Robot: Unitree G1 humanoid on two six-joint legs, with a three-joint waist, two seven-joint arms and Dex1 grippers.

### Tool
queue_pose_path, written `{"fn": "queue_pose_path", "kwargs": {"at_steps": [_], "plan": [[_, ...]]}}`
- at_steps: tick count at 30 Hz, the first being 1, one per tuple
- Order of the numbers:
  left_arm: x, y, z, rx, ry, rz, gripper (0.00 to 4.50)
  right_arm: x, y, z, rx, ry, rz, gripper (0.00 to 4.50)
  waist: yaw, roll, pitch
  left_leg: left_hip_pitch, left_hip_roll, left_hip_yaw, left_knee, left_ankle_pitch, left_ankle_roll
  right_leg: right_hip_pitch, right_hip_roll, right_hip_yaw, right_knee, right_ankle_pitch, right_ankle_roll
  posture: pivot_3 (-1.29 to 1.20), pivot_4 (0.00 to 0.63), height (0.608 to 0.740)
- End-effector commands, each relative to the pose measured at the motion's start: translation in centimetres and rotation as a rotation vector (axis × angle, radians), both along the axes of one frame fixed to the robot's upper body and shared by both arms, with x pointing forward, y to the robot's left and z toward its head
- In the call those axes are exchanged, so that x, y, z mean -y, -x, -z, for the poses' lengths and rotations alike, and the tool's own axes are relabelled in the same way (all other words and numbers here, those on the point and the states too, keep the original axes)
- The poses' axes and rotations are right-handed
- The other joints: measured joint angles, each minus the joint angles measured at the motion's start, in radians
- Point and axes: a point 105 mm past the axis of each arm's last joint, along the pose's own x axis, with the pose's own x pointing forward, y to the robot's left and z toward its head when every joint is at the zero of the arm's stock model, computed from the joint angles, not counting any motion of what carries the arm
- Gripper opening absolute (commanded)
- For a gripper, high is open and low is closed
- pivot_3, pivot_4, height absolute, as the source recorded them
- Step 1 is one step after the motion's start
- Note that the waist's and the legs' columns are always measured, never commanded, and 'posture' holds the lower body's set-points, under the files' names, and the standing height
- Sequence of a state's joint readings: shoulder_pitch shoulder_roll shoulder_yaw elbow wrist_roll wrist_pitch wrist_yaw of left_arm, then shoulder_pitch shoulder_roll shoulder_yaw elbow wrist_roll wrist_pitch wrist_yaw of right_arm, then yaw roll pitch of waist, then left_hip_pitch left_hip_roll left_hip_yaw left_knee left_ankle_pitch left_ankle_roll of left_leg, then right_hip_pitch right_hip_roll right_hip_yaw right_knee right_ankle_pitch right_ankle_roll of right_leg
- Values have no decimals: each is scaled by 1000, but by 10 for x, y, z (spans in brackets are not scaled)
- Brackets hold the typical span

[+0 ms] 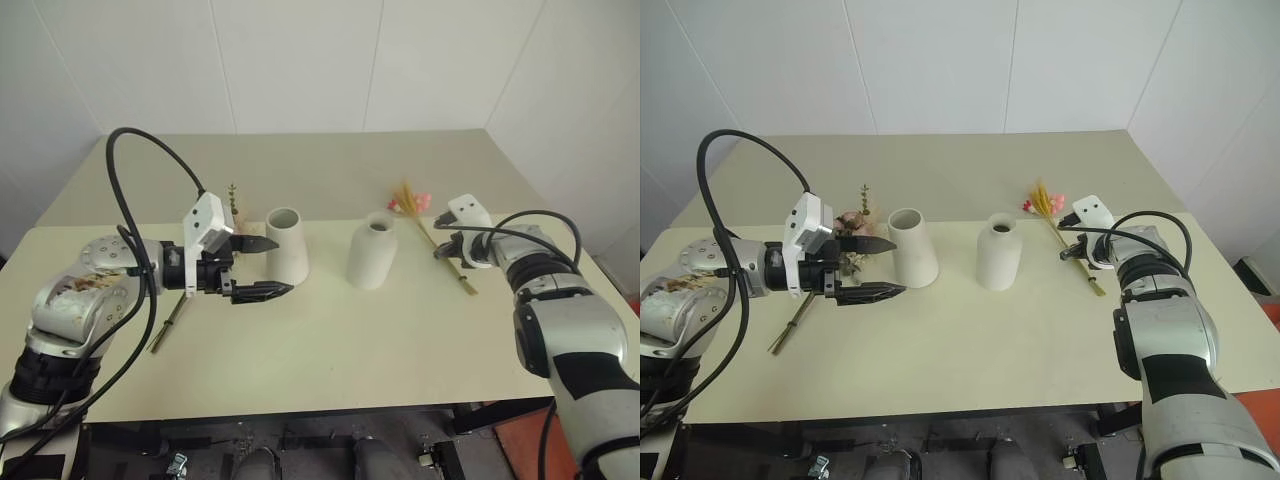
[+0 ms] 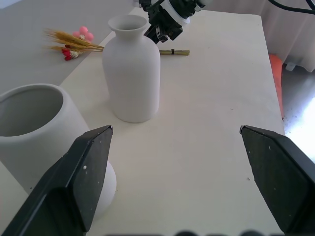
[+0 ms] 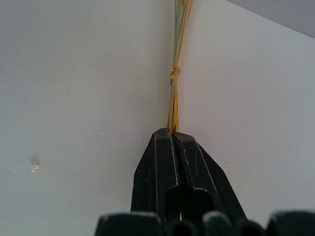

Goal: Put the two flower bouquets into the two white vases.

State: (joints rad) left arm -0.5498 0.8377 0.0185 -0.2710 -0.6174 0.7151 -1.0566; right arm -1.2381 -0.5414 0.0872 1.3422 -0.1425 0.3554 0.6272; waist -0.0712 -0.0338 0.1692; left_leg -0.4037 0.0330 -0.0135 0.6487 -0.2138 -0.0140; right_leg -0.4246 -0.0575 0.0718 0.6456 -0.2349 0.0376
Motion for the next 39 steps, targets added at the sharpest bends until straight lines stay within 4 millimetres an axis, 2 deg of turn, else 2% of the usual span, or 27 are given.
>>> {"fn": "queue_pose_path", "kwargs": {"at_steps": [1, 4, 9, 11, 13, 16, 19, 21, 27, 31, 39], "plan": [[-1, 2, -14, 73, -7, 4, 4500, 6, -12, -47, 165, -42, 46, 23, -1, 0, 0, 0, 0, 0, 0, 0, 0, 0, 0, 0, 0, 0, 0, 0, 150, 740], [-1, 2, -15, 71, -9, 5, 4500, 7, -16, -79, 297, -111, 54, 23, 0, 0, 0, 0, 0, 0, 0, 0, 0, 0, 0, 0, 0, 0, 0, 0, 150, 740], [0, 2, -15, 63, -10, 11, 4500, 10, -15, -153, 690, -299, 94, 23, -1, 0, 0, 0, 0, 0, 0, 0, 0, 0, 0, 0, 0, 0, 0, 0, 150, 740], [0, 2, -16, 59, -10, 15, 4500, 5, -2, -178, 848, -398, 70, 23, 2, 0, 0, -1, 0, 0, -1, 0, 0, -1, 0, 0, 0, 0, 0, 0, 150, 740], [-1, 2, -16, 53, -9, 16, 4500, -7, 19, -199, 1031, -518, 34, 23, 3, 0, 0, -1, 1, -2, -1, 0, 0, 0, 0, -2, 0, 0, 0, 0, 150, 740], [-4, 0, -15, 42, -10, 9, 4500, -29, 49, -213, 1156, -674, 30, 23, 1, 1, 0, -1, 1, -3, -1, 0, 0, 0, 0, -2, 1, 0, 0, 0, 150, 740], [-6, -1, -14, 35, -10, -1, 4500, -44, 72, -214, 1213, -811, 18, 23, 4, 1, 1, -1, 1, -3, -1, 0, 0, -1, 0, -1, 3, 0, 0, 0, 150, 740], [-7, -2, -13, 33, -9, -12, 4500, -64, 86, -205, 1215, -843, -45, 23, 4, 1, 1, 0, 1, -3, -1, 0, 0, -1, 0, -2, 3, 0, 0, 0, 150, 740], [-12, -2, -10, 23, -3, -38, 4500, -92, 109, -196, 1194, -915, -128, 23, 9, 1, 1, -1, 0, -3, 0, 0, 0, -1, 0, -2, 2, 0, 0, 0, 150, 740], [-14, -2, -9, 13, 8, -53, 4500, -98, 105, -180, 1182, -889, -116, 23, 7, 1, 1, 0, 1, -4, 0, 0, 0, -1, 1, -3, 2, 0, 0, 0, 150, 740], [-18, 0, -8, 7, -1, -72, 4500, -106, 88, -162, 1158, -856, -94, 23, 4, 1, 1, 0, 1, -3, -1, 0, 0, -1, 1, -2, 2, 0, 0, 0, 150, 740]]}}
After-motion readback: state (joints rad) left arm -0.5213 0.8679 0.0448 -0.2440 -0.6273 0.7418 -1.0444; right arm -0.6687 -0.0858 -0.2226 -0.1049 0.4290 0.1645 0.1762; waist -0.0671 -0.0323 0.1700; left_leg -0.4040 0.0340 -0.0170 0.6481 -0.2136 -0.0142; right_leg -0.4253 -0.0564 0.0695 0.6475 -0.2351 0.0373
